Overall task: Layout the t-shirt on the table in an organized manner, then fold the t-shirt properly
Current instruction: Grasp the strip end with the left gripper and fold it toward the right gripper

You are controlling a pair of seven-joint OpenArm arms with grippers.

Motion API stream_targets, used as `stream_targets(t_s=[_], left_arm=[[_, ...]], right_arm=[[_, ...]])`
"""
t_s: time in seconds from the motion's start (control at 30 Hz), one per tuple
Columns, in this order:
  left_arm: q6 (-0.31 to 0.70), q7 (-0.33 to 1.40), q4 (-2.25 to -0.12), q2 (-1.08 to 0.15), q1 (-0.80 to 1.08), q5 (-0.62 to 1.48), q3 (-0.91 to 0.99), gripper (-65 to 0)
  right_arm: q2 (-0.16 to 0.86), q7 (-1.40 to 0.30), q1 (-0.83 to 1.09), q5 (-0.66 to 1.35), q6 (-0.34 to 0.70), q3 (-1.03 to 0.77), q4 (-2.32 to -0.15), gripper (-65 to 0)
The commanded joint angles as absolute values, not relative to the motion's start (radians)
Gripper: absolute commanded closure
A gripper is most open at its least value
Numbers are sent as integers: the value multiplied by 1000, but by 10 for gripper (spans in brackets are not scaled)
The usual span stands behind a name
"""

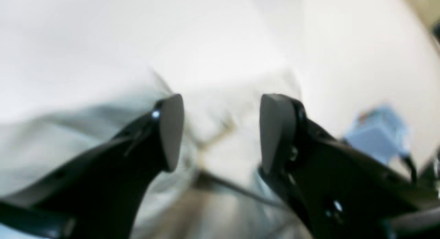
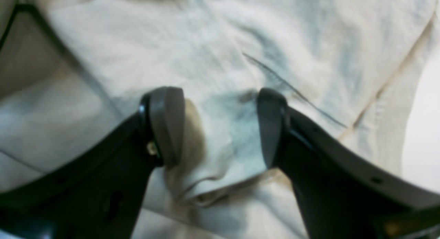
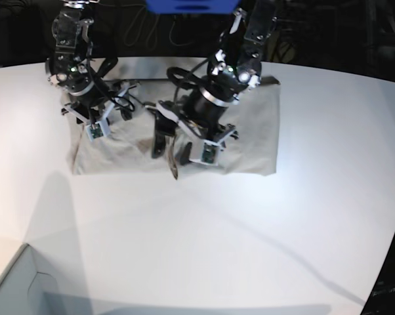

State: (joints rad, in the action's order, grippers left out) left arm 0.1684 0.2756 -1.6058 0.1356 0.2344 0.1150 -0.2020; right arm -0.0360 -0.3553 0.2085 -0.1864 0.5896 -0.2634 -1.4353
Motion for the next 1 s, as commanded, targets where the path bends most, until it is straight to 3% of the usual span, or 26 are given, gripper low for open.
stream_targets(t_s=[0.0, 0.23, 0.5, 0.6, 0.7, 0.97], left_arm=[[166, 259, -1638, 136, 240, 116, -174, -326], [166, 259, -1554, 51, 239, 116, -107, -246], [176, 323, -1442, 51, 237, 117, -214, -246], [182, 389, -1457, 51, 234, 145, -298, -246], [249, 401, -1506, 42, 232, 240, -348, -246], [271, 398, -1656, -128, 242, 437, -344, -245]], right_arm=[[-35, -343, 200, -180, 593, -263, -1448, -343], [-35, -343, 191, -180, 593, -263, -1452, -342], [-35, -341, 191, -179, 593, -269, -1457, -341], [-33, -341, 191, -179, 593, -271, -1471, -340], [-33, -341, 197, -179, 593, -272, -1512, -340], [-36, -348, 202, -177, 593, -355, -1607, -342]])
